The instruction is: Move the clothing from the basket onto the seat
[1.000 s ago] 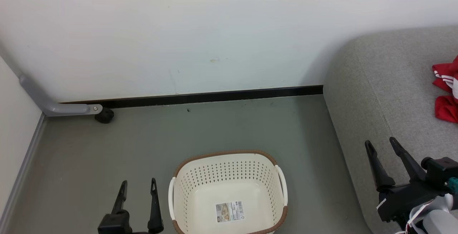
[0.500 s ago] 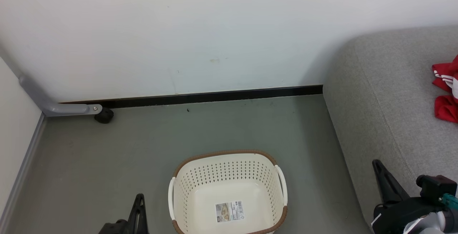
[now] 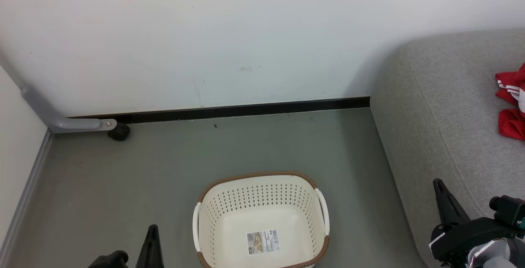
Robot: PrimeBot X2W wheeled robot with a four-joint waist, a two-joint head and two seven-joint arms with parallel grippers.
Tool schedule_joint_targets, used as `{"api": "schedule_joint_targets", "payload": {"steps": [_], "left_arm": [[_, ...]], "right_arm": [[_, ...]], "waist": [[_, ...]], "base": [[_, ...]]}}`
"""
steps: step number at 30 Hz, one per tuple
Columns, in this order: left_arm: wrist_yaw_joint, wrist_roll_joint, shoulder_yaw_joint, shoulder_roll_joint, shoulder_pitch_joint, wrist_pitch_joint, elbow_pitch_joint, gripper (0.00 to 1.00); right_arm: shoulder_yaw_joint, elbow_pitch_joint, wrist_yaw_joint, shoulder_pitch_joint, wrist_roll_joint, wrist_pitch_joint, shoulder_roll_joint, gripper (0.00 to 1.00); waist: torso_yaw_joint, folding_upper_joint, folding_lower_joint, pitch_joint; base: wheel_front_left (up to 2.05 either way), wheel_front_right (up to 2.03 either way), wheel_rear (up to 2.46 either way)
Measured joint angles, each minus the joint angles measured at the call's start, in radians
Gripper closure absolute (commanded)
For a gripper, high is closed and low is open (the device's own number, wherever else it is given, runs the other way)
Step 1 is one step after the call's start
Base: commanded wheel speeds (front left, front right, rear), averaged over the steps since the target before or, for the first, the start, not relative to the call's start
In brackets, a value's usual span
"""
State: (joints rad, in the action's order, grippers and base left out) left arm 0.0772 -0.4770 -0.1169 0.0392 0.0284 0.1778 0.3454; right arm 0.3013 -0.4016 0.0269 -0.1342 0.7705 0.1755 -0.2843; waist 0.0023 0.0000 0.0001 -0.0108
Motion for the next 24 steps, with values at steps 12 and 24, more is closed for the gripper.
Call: {"api": "schedule_joint_targets", "payload": {"steps": [12, 24], "left_arm": [[-0.035, -0.18, 0.033, 0.0, -0.008, -0.048, -0.003, 1.0], [-0.062, -0.35, 0.062, 0.0, -0.024, -0.093, -0.009, 1.0]], "right_arm": [[-0.073, 0.013, 0.016, 0.0, 0.133, -0.052, 0.039, 1.0], [-0.138, 0.028, 0.026, 0.002, 0.256, -0.096, 0.074, 1.0]], "waist": [[0.0, 0.0, 0.0, 0.002], [0.0, 0.0, 0.0, 0.004]], "base": [[0.0, 0.0, 0.0], [0.0, 0.0, 0.0]]}}
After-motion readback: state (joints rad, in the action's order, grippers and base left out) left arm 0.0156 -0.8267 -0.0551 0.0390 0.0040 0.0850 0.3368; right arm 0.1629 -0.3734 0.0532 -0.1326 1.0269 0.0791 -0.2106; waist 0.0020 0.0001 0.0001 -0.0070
